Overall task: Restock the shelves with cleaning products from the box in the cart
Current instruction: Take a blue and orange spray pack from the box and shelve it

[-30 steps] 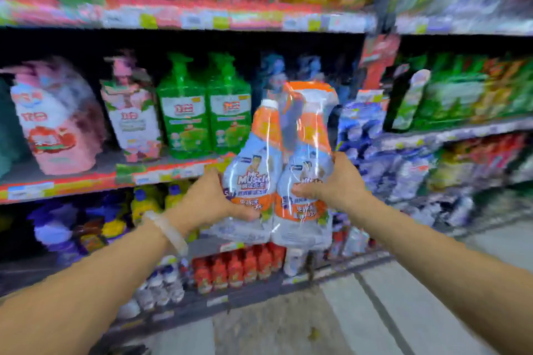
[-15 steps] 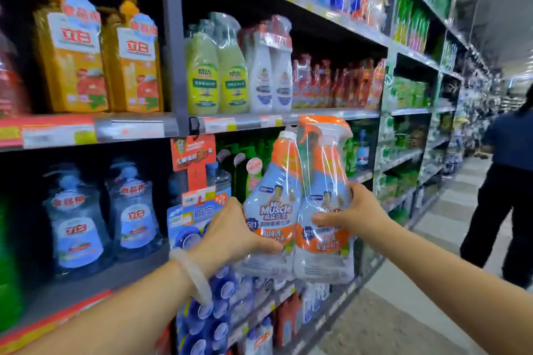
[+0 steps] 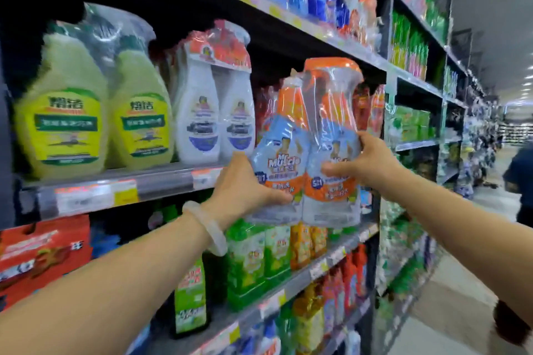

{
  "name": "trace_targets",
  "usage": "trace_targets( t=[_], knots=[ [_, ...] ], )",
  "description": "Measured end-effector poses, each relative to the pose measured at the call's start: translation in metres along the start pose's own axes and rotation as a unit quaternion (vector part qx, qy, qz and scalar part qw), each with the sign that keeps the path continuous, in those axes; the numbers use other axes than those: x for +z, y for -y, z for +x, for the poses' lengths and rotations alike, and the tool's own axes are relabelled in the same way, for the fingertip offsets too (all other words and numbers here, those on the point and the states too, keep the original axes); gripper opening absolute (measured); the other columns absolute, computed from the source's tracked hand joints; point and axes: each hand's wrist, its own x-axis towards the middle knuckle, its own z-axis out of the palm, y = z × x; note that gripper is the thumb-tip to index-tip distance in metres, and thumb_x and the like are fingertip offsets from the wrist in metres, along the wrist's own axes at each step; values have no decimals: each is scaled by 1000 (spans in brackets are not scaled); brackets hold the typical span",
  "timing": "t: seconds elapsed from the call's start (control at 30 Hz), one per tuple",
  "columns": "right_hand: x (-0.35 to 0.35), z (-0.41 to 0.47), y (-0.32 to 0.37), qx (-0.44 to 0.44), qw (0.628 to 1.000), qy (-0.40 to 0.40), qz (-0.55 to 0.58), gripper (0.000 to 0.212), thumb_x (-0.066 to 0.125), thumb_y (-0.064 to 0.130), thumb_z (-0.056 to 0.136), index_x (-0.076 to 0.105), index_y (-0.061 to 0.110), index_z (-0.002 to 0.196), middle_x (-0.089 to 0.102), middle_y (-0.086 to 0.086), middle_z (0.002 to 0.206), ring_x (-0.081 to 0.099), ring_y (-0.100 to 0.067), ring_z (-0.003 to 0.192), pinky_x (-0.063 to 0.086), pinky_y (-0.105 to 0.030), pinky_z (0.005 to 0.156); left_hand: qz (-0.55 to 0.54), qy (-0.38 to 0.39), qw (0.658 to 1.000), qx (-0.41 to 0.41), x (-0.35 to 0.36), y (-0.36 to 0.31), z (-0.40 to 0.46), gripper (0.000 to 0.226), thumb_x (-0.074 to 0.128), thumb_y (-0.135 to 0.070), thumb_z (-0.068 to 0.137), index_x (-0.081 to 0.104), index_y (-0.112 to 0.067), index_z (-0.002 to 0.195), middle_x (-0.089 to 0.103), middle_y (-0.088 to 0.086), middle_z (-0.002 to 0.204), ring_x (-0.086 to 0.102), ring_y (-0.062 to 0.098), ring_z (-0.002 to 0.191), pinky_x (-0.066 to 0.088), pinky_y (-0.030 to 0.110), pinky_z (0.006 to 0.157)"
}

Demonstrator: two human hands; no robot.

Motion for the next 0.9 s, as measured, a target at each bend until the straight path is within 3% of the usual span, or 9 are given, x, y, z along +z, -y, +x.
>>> trace_targets(
  t=[0.13, 0.27, 0.43, 0.57, 0.67, 0.8, 0.9],
  knots=[
    [-15, 79, -11, -65, 996, -16, 53, 85, 92, 40, 46, 53, 9, 115, 65, -6, 110, 65, -24, 97, 53, -43, 89, 25, -93, 995, 23, 20, -20, 61, 79, 87, -48, 51, 49, -12, 111, 57, -9, 100, 55, 10, 93, 48, 31, 82],
    [-9, 165, -31, -118, 985, -22, 125, 66, 88, 10, 58, 51, 8, 112, 65, -11, 112, 65, -26, 100, 52, -46, 91, 61, -177, 982, 22, 40, -29, 123, 72, 88, -47, 53, 53, -16, 109, 61, -5, 96, 60, 16, 87, 49, 32, 74],
    [6, 252, -49, -168, 972, 20, 162, 68, 86, 6, 61, 48, 9, 118, 64, -4, 107, 64, -18, 94, 52, -34, 83, 126, -236, 963, -20, 63, -29, 187, 73, 88, -45, 54, 54, -12, 109, 64, 5, 105, 62, 23, 95, 54, 42, 81],
    [22, 298, -66, -187, 961, 61, 195, 67, 85, 4, 63, 47, 7, 118, 62, -1, 103, 63, -15, 91, 51, -31, 83, 246, -239, 938, -46, 79, -28, 221, 80, 83, -45, 64, 39, -9, 121, 59, 10, 112, 60, 30, 101, 50, 38, 78],
    [39, 322, -79, -187, 954, 96, 215, 64, 85, 4, 63, 48, 9, 115, 63, 1, 101, 63, -14, 90, 52, -30, 83, 386, -233, 890, -70, 87, -28, 234, 96, 77, -50, 69, 22, -8, 136, 58, 15, 112, 59, 34, 101, 41, 37, 71],
    [62, 333, -99, -190, 944, 153, 221, 62, 84, 7, 65, 47, 9, 115, 61, 6, 94, 61, -6, 82, 52, -23, 77, 497, -188, 838, -120, 95, -27, 238, 97, 74, -54, 70, 24, -2, 134, 61, 12, 110, 59, 31, 102, 36, 34, 68],
    [72, 336, -106, -206, 936, 175, 226, 67, 83, 10, 69, 45, 10, 124, 59, 7, 103, 60, -9, 90, 51, -27, 82, 510, -171, 825, -171, 96, -30, 239, 89, 77, -54, 66, 34, -1, 124, 61, 12, 111, 60, 31, 104, 35, 34, 68]
  ],
)
